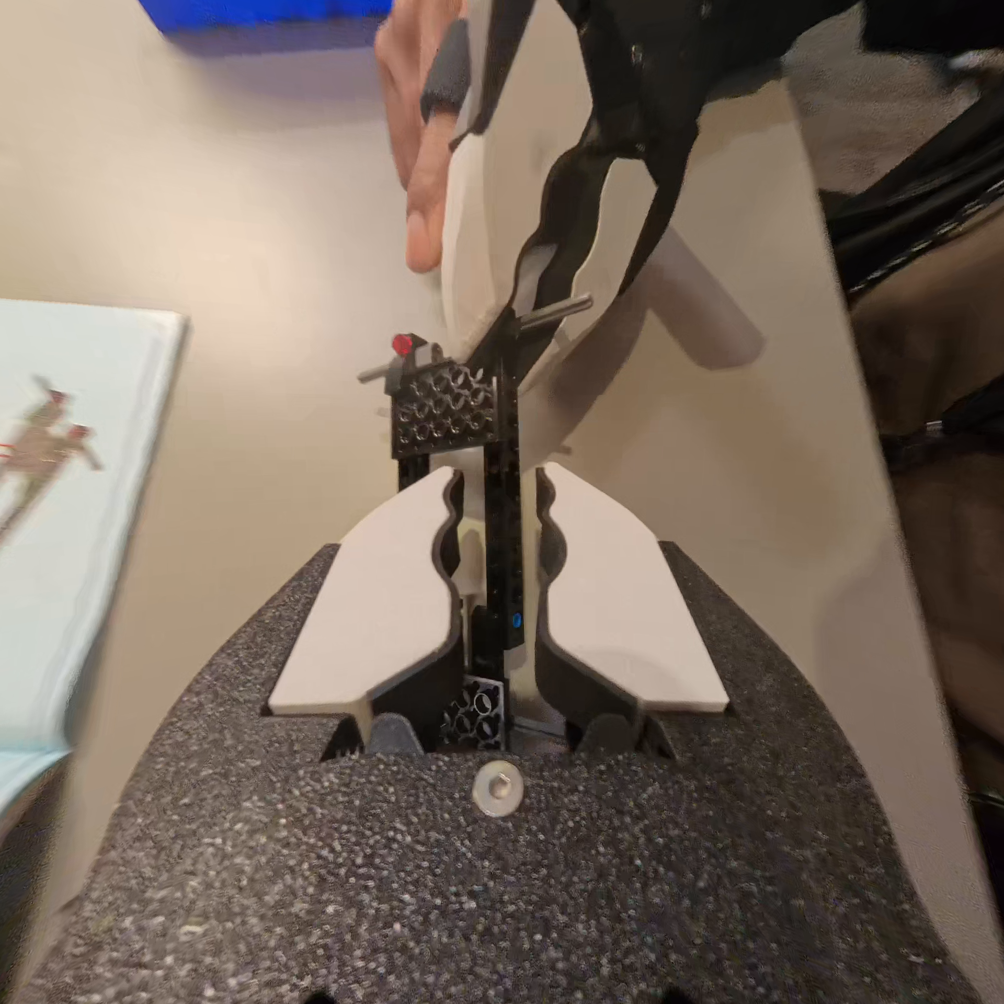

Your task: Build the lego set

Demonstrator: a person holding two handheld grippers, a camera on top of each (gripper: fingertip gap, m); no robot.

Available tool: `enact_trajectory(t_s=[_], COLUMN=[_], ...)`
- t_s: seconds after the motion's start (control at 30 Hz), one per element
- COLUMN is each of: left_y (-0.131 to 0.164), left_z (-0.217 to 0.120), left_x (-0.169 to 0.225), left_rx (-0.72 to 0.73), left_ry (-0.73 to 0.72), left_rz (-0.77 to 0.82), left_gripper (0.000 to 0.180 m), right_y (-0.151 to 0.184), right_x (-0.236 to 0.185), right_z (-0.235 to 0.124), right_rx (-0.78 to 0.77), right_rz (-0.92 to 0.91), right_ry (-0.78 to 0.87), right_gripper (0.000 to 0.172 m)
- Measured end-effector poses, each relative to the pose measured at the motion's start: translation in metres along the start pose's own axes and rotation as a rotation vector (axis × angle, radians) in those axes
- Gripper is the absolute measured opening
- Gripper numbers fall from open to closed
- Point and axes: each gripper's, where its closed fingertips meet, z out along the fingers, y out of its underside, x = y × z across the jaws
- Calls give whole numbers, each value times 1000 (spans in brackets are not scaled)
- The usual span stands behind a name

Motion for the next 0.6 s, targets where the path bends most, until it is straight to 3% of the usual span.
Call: enact_trajectory(t_s=[0.13, 0.27, 0.6], left_y=[-16, -25, -14], left_z=[-7, -4, -2], left_x=[-13, -24, -42], left_rx=[35, 47, -193], left_ry=[-248, -425, -694], left_rz=[240, 372, 594], left_gripper=[31, 30, 22], right_y=[8, 12, 17], right_x=[10, 13, 19], right_z=[5, 10, 12], right_rx=[-48, -79, -120], right_rz=[139, 243, 317], right_ry=[14, 14, 59], right_gripper=[19, 19, 19])
